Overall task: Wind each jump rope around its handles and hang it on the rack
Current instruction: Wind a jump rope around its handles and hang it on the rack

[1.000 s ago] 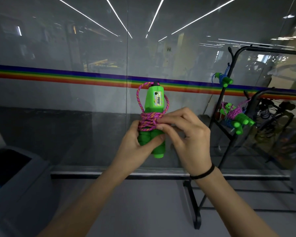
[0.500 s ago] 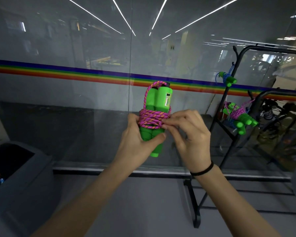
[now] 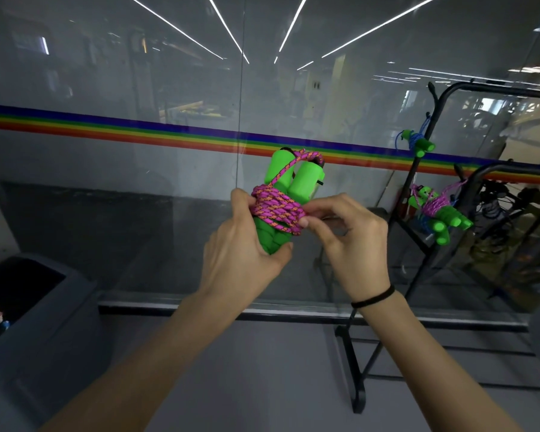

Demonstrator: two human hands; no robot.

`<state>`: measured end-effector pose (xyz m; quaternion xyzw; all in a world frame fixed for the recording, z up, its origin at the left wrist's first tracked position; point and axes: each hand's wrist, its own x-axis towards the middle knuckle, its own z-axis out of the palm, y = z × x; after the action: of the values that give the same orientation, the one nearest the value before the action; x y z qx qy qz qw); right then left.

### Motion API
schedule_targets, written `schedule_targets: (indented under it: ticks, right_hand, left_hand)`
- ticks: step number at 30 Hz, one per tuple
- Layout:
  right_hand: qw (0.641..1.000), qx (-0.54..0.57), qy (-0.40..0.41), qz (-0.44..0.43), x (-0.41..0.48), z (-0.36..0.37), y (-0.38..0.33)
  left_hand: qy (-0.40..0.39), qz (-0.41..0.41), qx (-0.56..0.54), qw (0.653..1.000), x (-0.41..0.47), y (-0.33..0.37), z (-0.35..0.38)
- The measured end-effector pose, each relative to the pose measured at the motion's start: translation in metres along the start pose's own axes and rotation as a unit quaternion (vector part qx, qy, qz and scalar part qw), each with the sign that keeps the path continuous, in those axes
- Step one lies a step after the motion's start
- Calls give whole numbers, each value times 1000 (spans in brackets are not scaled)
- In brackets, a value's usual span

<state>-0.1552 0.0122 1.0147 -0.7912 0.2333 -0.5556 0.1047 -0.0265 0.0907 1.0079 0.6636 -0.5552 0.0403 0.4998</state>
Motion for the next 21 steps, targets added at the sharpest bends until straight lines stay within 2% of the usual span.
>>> schedule_targets:
  ticks: [4, 12, 16, 21]
  right_hand:
    - [998, 29, -30, 44, 4, -5, -1]
    - [997, -27, 24, -61, -4, -3, -3]
    - [996, -9, 10, -84, -3, -5, -1]
    - [998, 25, -36, -37, -2, -7, -1]
  left_hand:
    - [-4, 15, 39, 999, 0, -2, -1]
    - [-10, -21, -30, 999, 1, 1, 2]
    - [-26, -40, -60, 997, 0, -1, 4]
    - [-29, -29, -44, 998, -5, -5, 8]
